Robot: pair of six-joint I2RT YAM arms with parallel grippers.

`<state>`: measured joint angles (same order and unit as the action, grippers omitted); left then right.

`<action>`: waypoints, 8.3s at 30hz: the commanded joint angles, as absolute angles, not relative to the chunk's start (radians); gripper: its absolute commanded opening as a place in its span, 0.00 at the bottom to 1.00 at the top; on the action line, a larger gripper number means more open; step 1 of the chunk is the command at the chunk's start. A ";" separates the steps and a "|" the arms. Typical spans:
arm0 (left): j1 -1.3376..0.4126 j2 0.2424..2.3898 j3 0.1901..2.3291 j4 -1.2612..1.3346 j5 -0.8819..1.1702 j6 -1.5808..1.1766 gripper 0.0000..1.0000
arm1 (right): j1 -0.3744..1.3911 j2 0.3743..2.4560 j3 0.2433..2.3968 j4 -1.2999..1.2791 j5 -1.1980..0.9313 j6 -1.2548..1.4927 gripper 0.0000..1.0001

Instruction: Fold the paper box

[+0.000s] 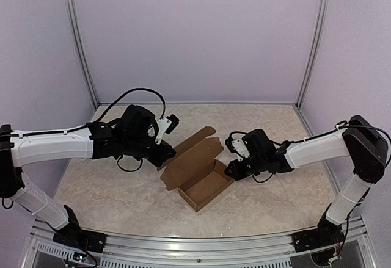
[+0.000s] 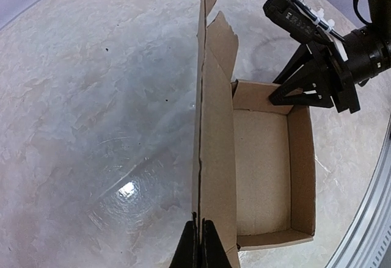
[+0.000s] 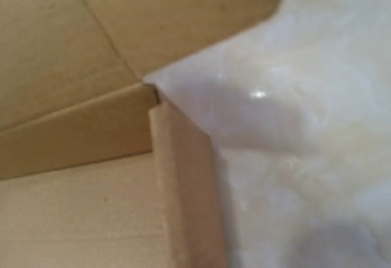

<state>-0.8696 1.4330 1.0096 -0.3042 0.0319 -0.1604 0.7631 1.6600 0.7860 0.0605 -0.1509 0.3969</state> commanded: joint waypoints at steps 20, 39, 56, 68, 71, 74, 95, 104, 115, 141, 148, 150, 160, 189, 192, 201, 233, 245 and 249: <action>-0.909 1.570 1.085 -0.274 0.201 -0.147 0.03 | 0.804 1.547 0.762 -0.123 -0.179 0.305 0.00; -0.891 1.735 1.090 -0.239 0.389 -0.204 0.03 | 0.823 1.527 0.717 -0.097 -0.153 0.278 0.02; -0.954 1.667 1.057 -0.265 0.135 -0.131 0.00 | 0.823 1.547 0.876 -0.317 -0.125 0.225 0.28; -0.965 1.636 1.036 -0.273 0.005 -0.125 0.00 | 0.822 1.509 0.887 -0.473 -0.103 0.258 0.34; -0.971 1.623 1.032 -0.272 -0.035 -0.122 0.00 | 0.823 1.486 0.880 -0.483 -0.098 0.269 0.36; -0.994 1.606 1.034 -0.277 -0.099 -0.111 0.00 | 0.822 1.463 0.886 -0.493 -0.095 0.285 0.39; -1.171 1.509 1.066 -0.312 -0.384 -0.039 0.00 | 0.823 1.470 0.893 -0.498 -0.008 0.328 0.46; -1.190 1.550 1.095 -0.343 -0.417 -0.040 0.00 | 0.814 1.539 0.901 -0.428 0.015 0.300 0.38; -1.192 1.549 1.102 -0.359 -0.415 -0.043 0.00 | 0.813 1.624 0.923 -0.384 -0.022 0.291 0.28; -1.184 1.553 1.101 -0.393 -0.459 -0.017 0.00 | 0.853 1.605 0.823 -0.280 0.126 0.310 0.00; -1.159 1.498 1.066 -0.387 -0.427 -0.032 0.00 | 0.873 1.526 0.796 -0.249 0.187 0.274 0.00; -1.158 1.487 1.061 -0.385 -0.426 -0.034 0.00 | 0.886 1.521 0.802 -0.254 0.227 0.263 0.00; -1.158 1.464 1.042 -0.376 -0.428 -0.037 0.00 | 0.906 1.522 0.817 -0.247 0.224 0.269 0.00; -1.160 1.471 1.074 -0.405 -0.465 -0.021 0.00 | 0.906 1.492 0.863 -0.261 0.145 0.358 0.44; -1.162 1.482 1.096 -0.427 -0.481 -0.010 0.00 | 0.905 1.453 0.882 -0.283 0.127 0.366 0.50; -1.193 1.547 1.202 -0.514 -0.573 0.059 0.00 | 0.896 1.387 0.863 -0.347 0.127 0.338 0.58; -1.258 1.692 1.367 -0.573 -0.516 0.075 0.00 | 0.918 1.519 0.480 0.357 -0.029 0.796 0.05; -1.263 1.643 1.295 -0.468 -0.277 -0.019 0.00 | 0.954 1.583 0.480 0.440 0.090 0.860 0.00; -1.254 1.647 1.240 -0.390 -0.186 -0.057 0.00 | 0.961 1.605 0.479 0.459 0.106 0.873 0.00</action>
